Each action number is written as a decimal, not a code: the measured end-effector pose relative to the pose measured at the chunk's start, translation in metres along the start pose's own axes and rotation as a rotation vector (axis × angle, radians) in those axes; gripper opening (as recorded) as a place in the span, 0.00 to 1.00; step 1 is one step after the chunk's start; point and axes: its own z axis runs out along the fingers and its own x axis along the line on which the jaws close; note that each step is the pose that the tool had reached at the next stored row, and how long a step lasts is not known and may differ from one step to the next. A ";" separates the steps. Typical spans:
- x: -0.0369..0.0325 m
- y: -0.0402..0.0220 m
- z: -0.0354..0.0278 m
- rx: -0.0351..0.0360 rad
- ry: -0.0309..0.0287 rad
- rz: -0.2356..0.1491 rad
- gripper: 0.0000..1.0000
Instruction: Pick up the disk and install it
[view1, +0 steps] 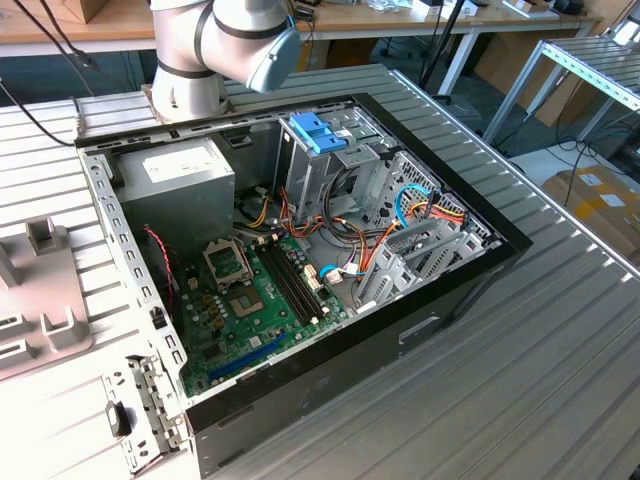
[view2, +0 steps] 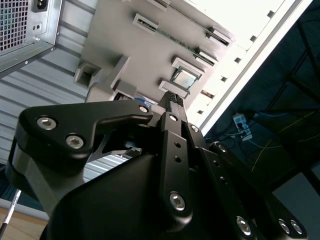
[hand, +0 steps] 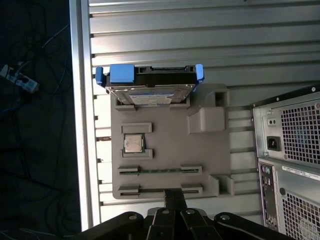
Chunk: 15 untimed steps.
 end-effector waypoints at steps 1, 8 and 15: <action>0.0007 0.0000 0.0000 0.0000 0.0000 0.000 0.11; 0.0074 -0.0006 0.0000 0.0000 0.0000 0.000 0.11; 0.0147 -0.0011 0.0000 0.0000 -0.0001 0.000 0.11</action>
